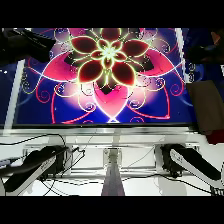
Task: Fold the clothes and pants, and hang the long-sleeved shirts on hangers.
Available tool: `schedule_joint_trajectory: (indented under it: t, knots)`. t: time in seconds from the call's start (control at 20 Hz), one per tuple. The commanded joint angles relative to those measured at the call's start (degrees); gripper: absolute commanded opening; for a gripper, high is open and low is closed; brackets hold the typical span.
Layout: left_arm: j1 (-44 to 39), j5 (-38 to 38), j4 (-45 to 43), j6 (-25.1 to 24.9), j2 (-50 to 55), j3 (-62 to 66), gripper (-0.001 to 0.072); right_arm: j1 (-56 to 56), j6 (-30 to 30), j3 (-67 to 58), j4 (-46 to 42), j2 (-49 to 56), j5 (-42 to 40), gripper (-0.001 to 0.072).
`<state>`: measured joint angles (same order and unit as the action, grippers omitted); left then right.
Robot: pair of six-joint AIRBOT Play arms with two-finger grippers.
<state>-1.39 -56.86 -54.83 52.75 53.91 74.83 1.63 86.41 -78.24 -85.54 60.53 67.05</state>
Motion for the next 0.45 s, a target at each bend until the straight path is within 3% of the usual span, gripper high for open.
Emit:
schedule_joint_trajectory:
  t: [0.0,0.4]
  knots:
    - [0.07,0.00,0.00,-0.02,-0.04,0.04,0.0159,-6.67,-1.03,-0.09,-3.10,-1.09,-1.99,0.0011]
    - [0.07,0.00,0.00,-0.02,-0.04,0.04,0.0159,-6.67,-1.03,-0.09,-2.78,-1.09,-2.14,0.0011]
